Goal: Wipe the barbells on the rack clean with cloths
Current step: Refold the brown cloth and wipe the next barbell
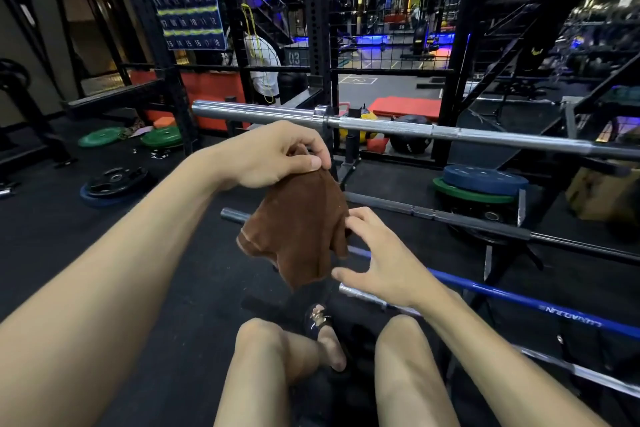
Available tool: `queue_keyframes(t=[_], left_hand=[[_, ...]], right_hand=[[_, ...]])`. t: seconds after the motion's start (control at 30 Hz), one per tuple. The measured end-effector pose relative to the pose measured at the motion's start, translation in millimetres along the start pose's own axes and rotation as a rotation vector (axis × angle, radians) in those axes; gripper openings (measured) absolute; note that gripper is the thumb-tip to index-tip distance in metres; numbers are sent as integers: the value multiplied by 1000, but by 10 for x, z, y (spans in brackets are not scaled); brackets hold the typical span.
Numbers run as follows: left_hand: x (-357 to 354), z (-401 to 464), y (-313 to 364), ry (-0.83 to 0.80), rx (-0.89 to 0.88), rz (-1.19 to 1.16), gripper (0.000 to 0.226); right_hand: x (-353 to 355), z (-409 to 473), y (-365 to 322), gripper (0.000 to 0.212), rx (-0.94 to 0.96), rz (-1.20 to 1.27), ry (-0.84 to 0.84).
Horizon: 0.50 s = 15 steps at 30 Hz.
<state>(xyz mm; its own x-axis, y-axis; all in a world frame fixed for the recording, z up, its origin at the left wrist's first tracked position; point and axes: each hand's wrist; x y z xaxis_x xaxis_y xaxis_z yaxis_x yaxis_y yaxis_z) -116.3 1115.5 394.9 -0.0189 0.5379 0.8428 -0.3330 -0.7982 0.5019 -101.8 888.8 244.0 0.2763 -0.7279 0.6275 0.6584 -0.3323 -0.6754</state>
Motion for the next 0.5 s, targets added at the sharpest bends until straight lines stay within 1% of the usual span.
queue_keyframes(t=[0.07,0.17,0.27,0.33,0.4,0.5], left_hand=[[45,-35,-32,-17,15,-51,14],[53,-87,-62,-12,39,-181,13],[22,-135,-100,-7,59,-243,14],[22,-178,-147,-4,78,-263,14],[36,-229,-208,9,105,-276,14],[48,-305,-296,23,153,-301,14]], right_hand=[[-1,19,75,44,66,-45,13],[-85,52,131,38,107,-65,166],[-185,97,119,32,82,136,274],[-188,103,135,31,65,236,269],[-144,112,176,28,74,274,215],[-45,147,170,19,50,369,166]])
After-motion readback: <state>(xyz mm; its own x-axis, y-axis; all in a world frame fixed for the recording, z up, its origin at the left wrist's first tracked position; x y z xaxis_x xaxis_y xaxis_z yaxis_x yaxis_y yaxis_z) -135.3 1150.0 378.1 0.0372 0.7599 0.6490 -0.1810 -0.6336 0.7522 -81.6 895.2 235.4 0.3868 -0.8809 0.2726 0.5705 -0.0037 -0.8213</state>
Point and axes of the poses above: each hand's wrist, its own z-axis towards the middle knuckle, its own x-axis out of the back of the hand, y = z × x, and after that the axes turned 5 degrees about y, right-handed
